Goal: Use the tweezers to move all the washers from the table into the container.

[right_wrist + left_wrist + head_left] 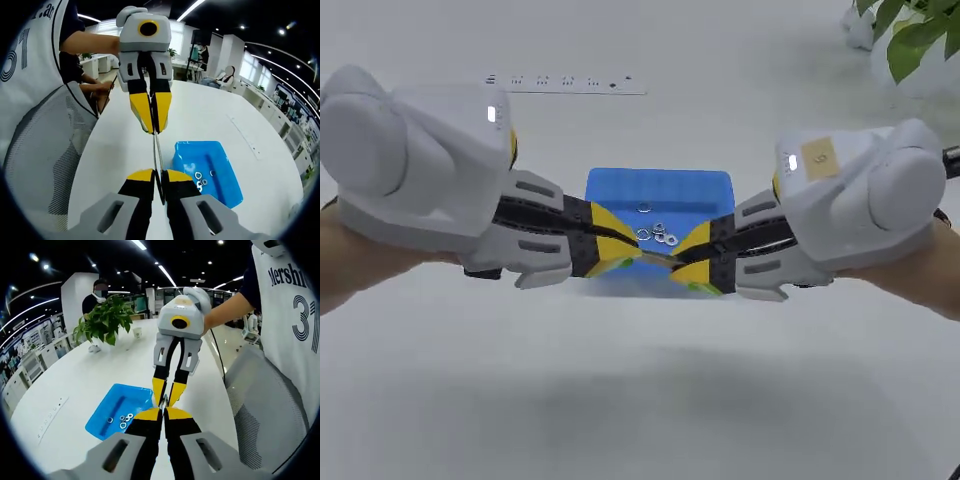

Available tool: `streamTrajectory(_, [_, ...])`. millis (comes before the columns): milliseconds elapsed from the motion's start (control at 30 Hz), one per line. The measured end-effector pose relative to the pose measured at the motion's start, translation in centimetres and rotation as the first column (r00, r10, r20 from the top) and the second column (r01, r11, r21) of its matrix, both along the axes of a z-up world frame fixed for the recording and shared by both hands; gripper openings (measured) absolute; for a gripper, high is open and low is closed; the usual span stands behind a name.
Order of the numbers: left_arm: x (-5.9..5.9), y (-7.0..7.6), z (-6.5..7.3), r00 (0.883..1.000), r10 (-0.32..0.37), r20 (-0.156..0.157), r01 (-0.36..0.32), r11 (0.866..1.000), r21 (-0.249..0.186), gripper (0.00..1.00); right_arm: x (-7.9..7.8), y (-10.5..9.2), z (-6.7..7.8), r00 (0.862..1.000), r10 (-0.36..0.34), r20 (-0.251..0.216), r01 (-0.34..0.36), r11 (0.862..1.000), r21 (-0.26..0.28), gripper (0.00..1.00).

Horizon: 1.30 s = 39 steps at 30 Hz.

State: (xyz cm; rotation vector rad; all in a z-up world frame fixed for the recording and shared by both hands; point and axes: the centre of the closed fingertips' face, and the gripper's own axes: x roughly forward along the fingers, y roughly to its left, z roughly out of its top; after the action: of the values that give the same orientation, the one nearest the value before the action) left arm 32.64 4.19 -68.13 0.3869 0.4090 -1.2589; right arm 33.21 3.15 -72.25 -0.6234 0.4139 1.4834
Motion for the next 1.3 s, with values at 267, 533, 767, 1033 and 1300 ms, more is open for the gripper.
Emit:
streamTrajectory(267, [-0.4, 0.2, -3.1, 0.998, -0.043, -0.036, 0.046, 0.996, 0.082, 0.06, -0.6, -0.2, -2.4, 0.999, 0.016, -0.052, -0.019, 0.998, -0.059, 0.09])
streamTrajectory(533, [0.6, 0.4, -7.2, 0.993, 0.004, -0.116, 0.009, 0.994, 0.108, 0.06, -0.1, -0.2, -5.9, 0.998, -0.002, -0.065, -0.008, 0.989, -0.150, 0.08])
streamTrajectory(767, [1.0, 0.7, -10.2, 0.982, 0.037, -0.183, -0.016, 0.993, 0.117, 0.04, 0.7, 0.1, -8.1, 0.999, -0.015, -0.045, 0.005, 0.979, -0.205, 0.08])
streamTrajectory(1033, [1.1, 0.7, -11.6, 0.975, 0.055, -0.217, -0.029, 0.992, 0.120, 0.05, 1.1, 0.3, -9.0, 0.999, 0.012, -0.052, -0.022, 0.978, -0.208, 0.09])
streamTrajectory(1300, [1.4, 1.2, -11.6, 0.971, 0.096, -0.218, -0.067, 0.989, 0.135, 0.05, 1.1, -0.1, -9.5, 0.999, 0.028, -0.023, -0.033, 0.971, -0.237, 0.11])
